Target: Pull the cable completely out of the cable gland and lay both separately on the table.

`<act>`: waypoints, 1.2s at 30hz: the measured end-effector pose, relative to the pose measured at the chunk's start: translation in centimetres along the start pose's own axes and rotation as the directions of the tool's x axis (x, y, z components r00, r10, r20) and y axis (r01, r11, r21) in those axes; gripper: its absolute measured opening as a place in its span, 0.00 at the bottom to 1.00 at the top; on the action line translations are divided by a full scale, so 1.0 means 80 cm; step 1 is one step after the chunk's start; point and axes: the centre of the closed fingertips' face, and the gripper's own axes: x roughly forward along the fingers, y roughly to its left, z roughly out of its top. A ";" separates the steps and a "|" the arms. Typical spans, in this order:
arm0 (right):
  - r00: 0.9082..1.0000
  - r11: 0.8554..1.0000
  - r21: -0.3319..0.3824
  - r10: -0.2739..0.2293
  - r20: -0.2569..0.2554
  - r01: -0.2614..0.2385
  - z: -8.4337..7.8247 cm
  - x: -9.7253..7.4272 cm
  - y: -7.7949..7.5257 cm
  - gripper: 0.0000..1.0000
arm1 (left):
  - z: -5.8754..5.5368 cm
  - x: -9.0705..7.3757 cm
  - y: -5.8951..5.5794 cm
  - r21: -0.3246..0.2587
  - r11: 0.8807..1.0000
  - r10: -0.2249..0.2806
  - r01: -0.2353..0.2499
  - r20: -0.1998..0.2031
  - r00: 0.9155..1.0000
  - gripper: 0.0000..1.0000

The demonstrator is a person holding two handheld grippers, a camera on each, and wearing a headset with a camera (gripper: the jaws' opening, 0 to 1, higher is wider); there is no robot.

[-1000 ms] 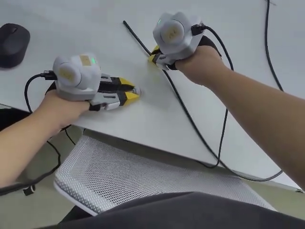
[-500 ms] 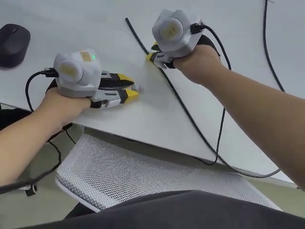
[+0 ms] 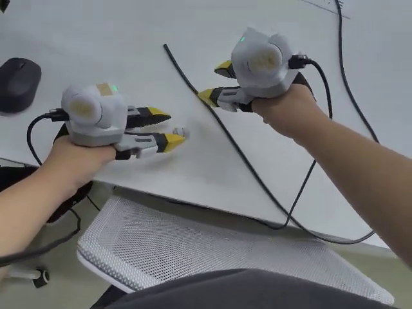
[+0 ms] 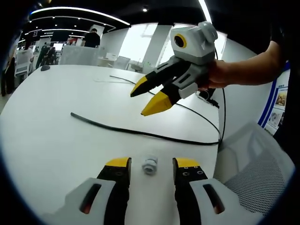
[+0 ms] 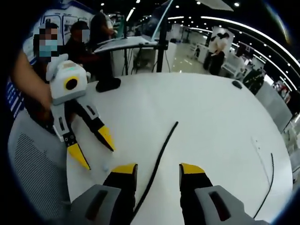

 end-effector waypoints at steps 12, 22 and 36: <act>0.990 0.983 0.178 -0.058 0.125 0.035 -0.015 -0.075 0.005 0.53 | 0.027 -0.026 -0.015 0.015 1.000 0.015 -0.015 0.020 1.000 0.46; 0.969 0.949 0.313 -0.113 0.219 0.040 -0.030 -0.134 0.027 0.66 | 0.056 -0.050 -0.040 0.031 0.999 0.016 -0.017 0.037 0.999 0.56; 0.952 0.896 0.441 -0.171 0.256 0.042 -0.087 -0.187 0.056 0.81 | 0.070 -0.088 -0.048 0.041 0.998 0.055 -0.057 0.058 0.997 0.68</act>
